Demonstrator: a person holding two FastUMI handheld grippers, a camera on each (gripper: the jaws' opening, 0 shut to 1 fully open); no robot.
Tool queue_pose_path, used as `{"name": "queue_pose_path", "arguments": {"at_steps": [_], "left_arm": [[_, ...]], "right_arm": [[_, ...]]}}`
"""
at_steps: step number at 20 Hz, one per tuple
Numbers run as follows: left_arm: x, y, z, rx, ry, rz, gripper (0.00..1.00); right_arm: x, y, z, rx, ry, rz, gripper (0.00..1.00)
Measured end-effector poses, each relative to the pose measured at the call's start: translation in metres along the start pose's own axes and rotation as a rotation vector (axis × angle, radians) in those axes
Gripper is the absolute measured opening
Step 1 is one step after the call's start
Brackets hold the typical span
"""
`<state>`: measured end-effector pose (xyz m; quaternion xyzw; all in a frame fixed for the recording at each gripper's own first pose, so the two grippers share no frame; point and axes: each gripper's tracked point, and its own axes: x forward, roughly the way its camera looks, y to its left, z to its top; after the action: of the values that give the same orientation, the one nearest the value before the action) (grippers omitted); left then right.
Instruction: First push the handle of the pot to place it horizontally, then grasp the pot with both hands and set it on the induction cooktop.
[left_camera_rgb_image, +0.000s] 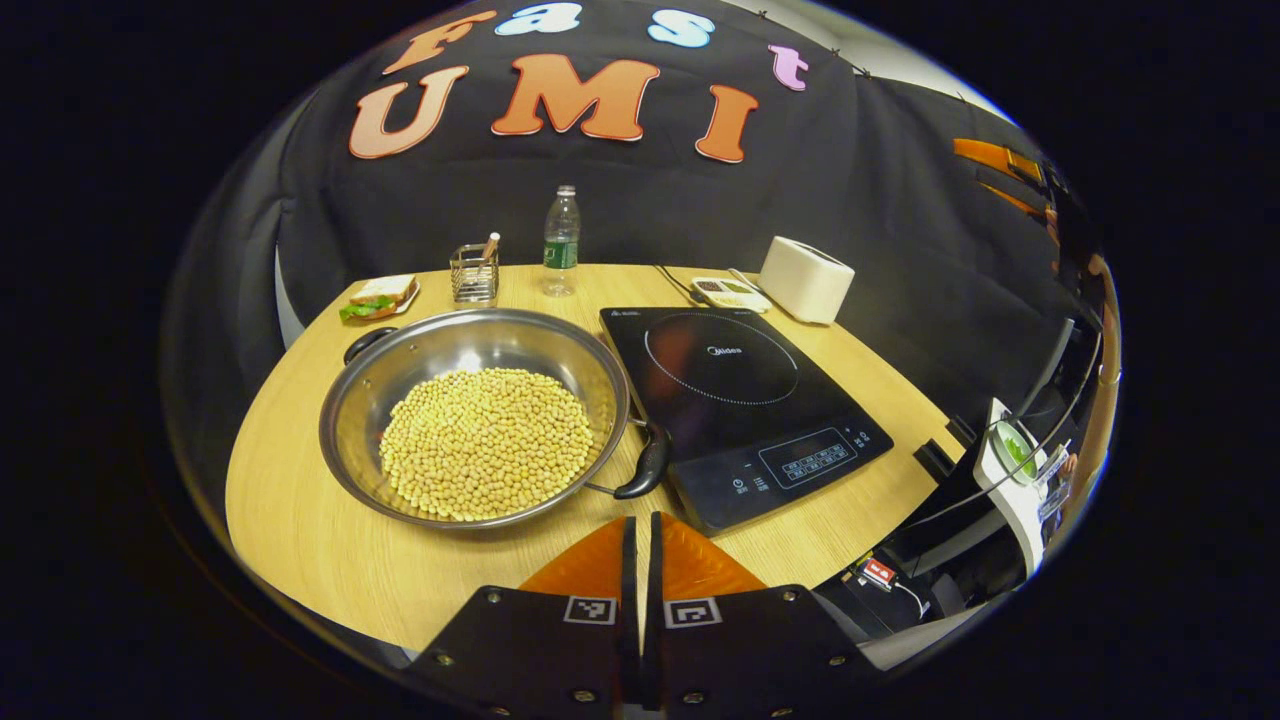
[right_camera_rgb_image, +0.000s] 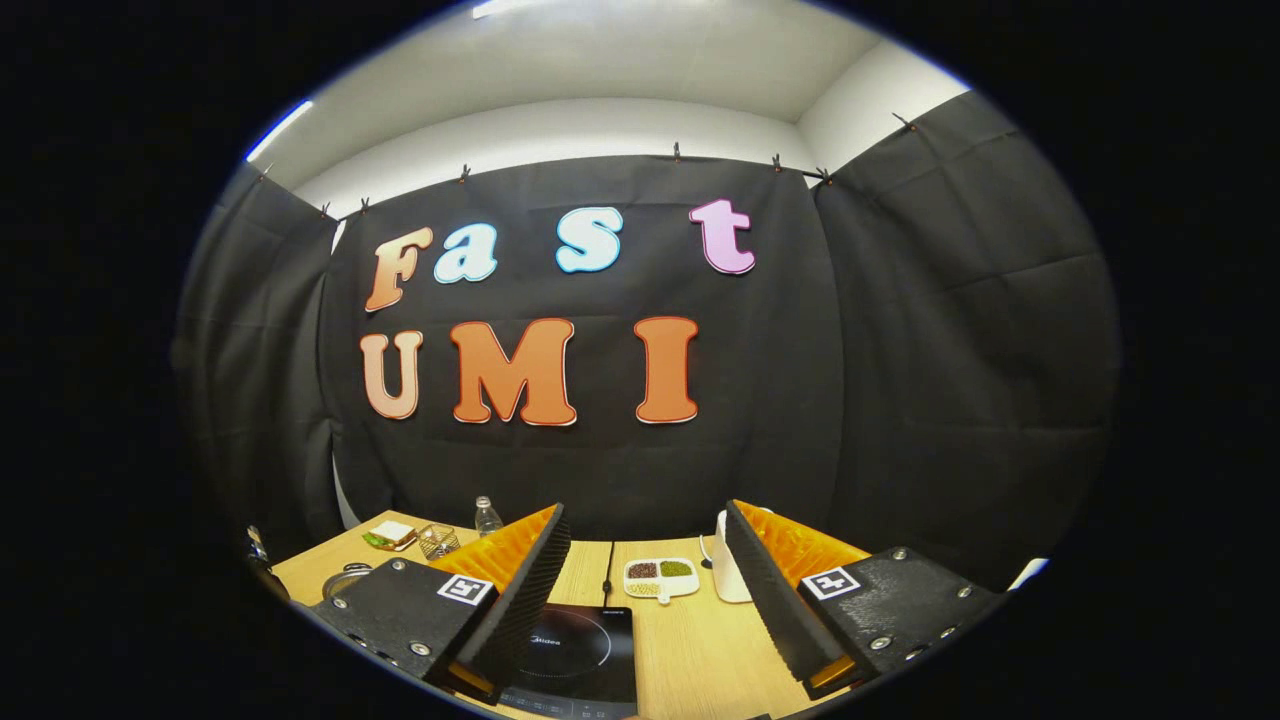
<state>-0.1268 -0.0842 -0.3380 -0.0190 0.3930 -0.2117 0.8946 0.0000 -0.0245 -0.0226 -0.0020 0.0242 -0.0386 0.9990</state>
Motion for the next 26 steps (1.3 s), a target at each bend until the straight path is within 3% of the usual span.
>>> {"name": "queue_pose_path", "arguments": {"at_steps": [5,6,26], "left_arm": [[0.023,-0.004,-0.02,-0.018,0.051,-0.002,0.02],[0.029,-0.003,-0.024,-0.018,0.053,0.004,0.02],[0.087,-0.012,0.008,-0.006,0.053,0.032,0.03]], "right_arm": [[-0.008,-0.011,0.002,-0.037,-0.029,-0.039,1.0],[-0.01,-0.012,0.001,-0.041,-0.029,-0.044,0.96],[0.002,-0.052,-0.032,0.016,0.062,-0.076,0.97]]}}
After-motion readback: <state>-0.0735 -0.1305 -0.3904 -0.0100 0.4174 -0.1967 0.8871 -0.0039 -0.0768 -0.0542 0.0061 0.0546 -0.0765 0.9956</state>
